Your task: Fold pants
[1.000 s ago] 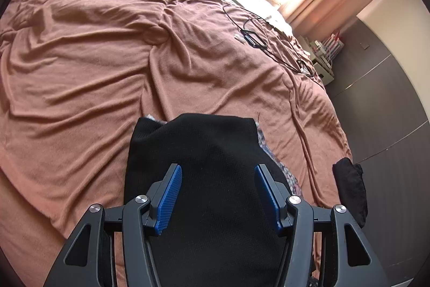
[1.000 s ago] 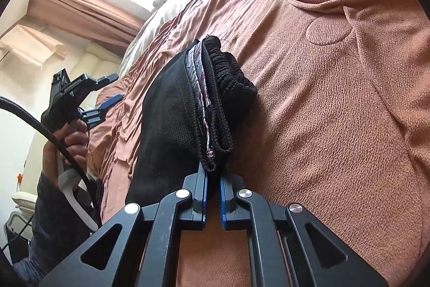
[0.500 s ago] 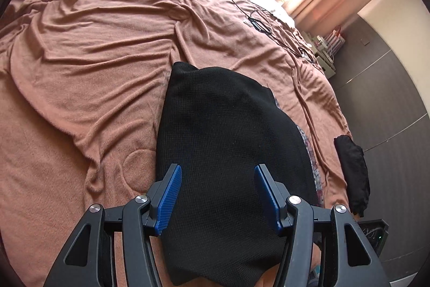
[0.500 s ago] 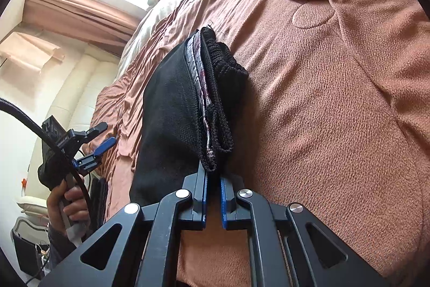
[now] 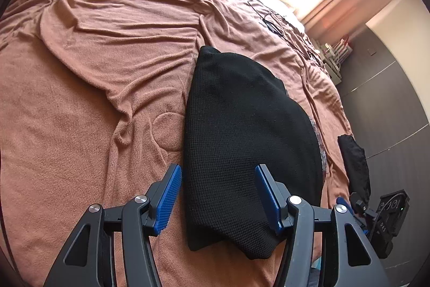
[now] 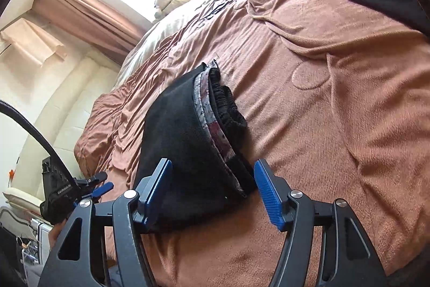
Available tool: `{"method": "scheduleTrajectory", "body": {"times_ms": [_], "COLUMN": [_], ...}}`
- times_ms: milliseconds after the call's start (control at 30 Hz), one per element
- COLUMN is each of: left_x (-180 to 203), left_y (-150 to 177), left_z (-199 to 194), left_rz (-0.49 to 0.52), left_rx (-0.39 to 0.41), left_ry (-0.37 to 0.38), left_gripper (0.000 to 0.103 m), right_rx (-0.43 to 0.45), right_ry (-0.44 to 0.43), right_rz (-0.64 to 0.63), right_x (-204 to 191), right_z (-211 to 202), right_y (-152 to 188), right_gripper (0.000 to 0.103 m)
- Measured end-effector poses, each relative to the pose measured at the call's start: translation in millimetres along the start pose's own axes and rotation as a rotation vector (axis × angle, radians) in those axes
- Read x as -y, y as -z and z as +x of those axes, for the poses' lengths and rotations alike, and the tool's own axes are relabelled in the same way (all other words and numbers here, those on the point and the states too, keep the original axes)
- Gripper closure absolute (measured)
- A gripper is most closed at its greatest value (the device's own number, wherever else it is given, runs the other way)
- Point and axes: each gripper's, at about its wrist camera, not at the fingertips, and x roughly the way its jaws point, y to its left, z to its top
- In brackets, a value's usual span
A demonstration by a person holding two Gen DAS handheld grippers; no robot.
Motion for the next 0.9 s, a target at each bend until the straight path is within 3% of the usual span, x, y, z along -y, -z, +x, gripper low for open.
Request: {"method": "scheduleTrajectory", "body": {"times_ms": [367,900], "left_x": [-11,-18], "left_y": [6,-8], "left_z": [-13,-4], "left_rz": [-0.037,-0.095], "left_rx": [0.031,0.027], "left_ry": [0.0,-0.003], "left_gripper": [0.044,0.044], "right_rx": [-0.053,-0.214], "right_ry": [-0.035,-0.061], "right_rz": [-0.156,-0.16], "right_x": [-29,-38], "right_z": [41,144], "right_y": [-73,-138], "right_gripper": [0.041,0.041]}}
